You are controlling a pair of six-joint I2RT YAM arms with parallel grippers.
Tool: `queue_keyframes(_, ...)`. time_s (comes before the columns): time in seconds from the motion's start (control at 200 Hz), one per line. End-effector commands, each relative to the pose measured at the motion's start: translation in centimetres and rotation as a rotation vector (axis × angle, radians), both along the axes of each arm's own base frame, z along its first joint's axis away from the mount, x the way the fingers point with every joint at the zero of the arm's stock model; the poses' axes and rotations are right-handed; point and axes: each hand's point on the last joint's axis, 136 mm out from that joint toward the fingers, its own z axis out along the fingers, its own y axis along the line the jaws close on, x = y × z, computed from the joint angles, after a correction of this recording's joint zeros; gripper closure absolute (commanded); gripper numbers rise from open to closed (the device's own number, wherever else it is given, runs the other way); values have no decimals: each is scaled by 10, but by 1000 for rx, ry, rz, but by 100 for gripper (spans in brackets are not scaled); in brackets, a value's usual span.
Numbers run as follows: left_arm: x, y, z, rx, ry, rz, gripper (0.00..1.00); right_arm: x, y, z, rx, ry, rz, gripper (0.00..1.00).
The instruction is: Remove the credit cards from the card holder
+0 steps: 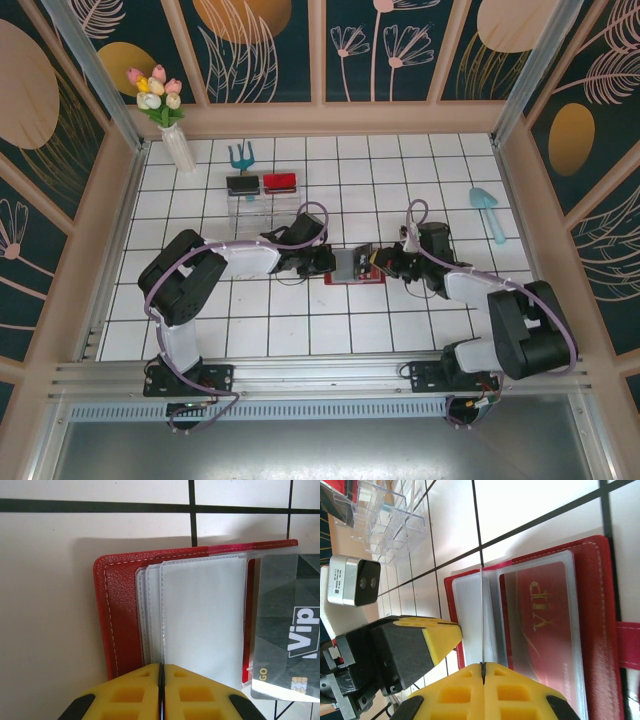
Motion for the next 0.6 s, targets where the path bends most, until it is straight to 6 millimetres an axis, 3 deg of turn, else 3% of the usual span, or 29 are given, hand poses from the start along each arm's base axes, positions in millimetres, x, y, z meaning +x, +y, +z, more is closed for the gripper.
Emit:
queue_keyframes(0.0, 8, 3, 11, 0, -5, 10, 87, -6, -9, 0, -38, -8, 0, 100)
queue_keyframes(0.145, 15, -2, 31, -41, -34, 15, 86, -7, -8, 1, -30, -4, 5, 100)
queue_keyframes(0.235, 20, -7, 53, -93, -67, 22, 81, -4, -5, 14, -5, -27, 4, 100)
queue_keyframes(0.315, 27, -10, 79, -157, -100, 39, 75, 2, -3, 36, 12, -72, 1, 100)
queue_keyframes(0.38, 35, -9, 97, -204, -130, 58, 63, 8, -1, 57, 32, -116, 2, 100)
queue_keyframes(0.4, 37, -7, 114, -235, -157, 62, 61, 10, 0, 63, 41, -128, 3, 100)
queue_keyframes(0.51, 50, 2, 161, -362, -232, 90, 51, 21, 8, 101, 111, -197, 17, 100)
queue_keyframes(0.596, 57, 11, 197, -461, -293, 91, 50, 31, 15, 129, 165, -245, 29, 100)
